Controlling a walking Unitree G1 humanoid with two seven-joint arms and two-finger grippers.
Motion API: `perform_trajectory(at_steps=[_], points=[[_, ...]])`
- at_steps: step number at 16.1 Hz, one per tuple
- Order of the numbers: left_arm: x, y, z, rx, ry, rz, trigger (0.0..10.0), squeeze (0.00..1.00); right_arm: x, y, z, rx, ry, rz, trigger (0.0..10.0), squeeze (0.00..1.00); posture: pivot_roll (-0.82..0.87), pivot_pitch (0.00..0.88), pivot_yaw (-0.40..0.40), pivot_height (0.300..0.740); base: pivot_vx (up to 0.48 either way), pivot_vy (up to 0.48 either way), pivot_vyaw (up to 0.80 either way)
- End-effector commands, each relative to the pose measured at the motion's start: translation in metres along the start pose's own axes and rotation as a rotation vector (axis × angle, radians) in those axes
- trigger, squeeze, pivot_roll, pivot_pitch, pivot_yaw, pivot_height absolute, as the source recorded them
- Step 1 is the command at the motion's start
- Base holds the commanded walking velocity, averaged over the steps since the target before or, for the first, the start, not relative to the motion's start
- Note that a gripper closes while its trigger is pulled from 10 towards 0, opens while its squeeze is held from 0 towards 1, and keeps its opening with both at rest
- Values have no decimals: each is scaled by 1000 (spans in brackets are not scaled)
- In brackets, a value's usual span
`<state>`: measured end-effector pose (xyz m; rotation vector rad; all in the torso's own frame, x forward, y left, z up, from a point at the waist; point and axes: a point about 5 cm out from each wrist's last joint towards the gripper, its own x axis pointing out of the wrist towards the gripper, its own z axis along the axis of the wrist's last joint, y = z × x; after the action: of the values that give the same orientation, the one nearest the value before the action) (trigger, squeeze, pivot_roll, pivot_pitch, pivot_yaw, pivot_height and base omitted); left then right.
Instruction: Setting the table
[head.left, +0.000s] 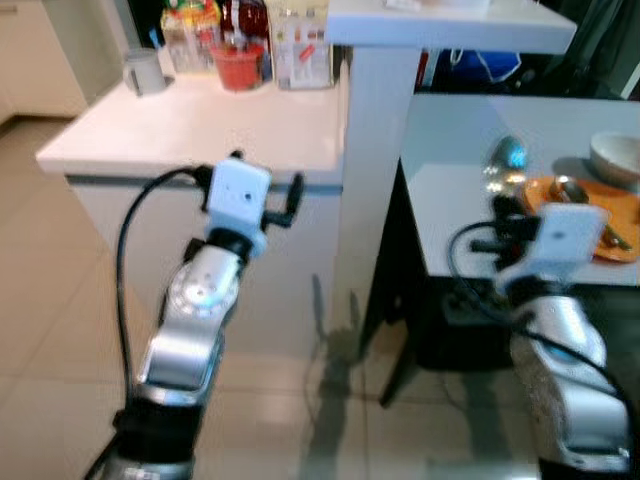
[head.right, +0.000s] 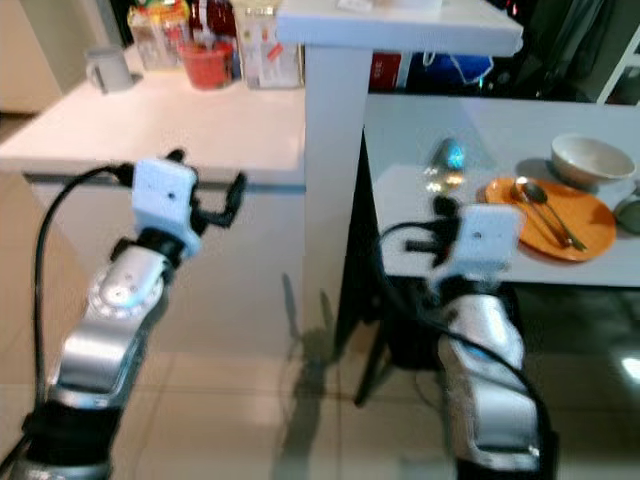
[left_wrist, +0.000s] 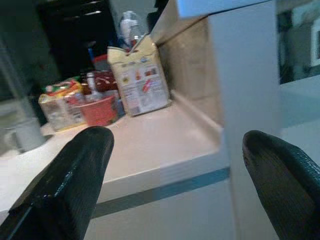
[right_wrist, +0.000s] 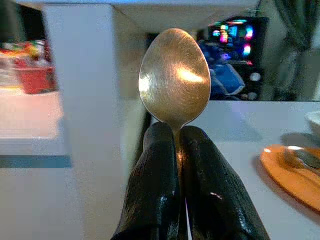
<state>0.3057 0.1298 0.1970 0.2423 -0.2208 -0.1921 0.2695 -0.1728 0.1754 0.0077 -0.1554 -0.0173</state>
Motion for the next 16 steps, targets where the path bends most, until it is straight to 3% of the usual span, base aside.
perform_trajectory(at_steps=[1,16], points=[[2,-1,3,-10,-10,9,10000,0,0,-8,1,-26,3,-28,10000,0,-18,0,5,740,0,-431,0],[7,5,3,-11,-3,62,10000,0,4,-10,2,-41,7,-47,10000,0,-23,0,12,740,0,-478,0]])
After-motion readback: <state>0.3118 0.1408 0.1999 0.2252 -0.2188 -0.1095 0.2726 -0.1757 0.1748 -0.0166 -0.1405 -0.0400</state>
